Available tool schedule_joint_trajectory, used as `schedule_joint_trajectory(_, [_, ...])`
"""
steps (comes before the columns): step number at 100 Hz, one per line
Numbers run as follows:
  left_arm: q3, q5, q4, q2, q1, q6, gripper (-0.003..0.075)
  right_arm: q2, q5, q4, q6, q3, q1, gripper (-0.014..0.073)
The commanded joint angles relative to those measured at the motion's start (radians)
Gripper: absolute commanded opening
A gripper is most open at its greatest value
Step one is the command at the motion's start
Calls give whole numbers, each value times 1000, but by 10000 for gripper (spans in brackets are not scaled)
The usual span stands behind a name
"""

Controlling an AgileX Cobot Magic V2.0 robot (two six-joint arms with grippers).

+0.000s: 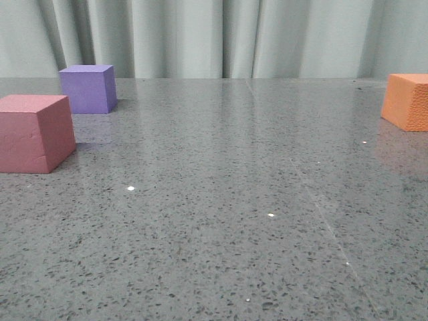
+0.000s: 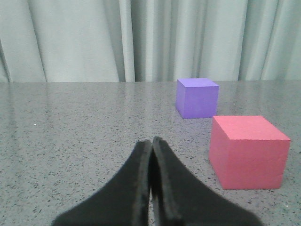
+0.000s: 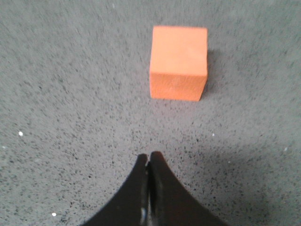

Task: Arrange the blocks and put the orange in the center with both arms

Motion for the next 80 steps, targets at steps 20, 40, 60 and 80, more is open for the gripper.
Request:
schedule_joint_trajectory(20, [53,-75,-6,-31,3,-10,-19,51,-56,4,-8,-36,-6,2])
schedule_joint_trajectory(40, [53,-75,-6,-31,3,-10,-19,51,-36,11,-8,-36,-6,353])
schedule_joint_trajectory(60, [53,-75,-6,-31,3,-10,-19,51,-55,18,-7,-36,-6,638])
schedule_joint_trajectory(80, [53,-75,-6,-31,3,-10,-19,80,-61,18,14,-113,-6,636])
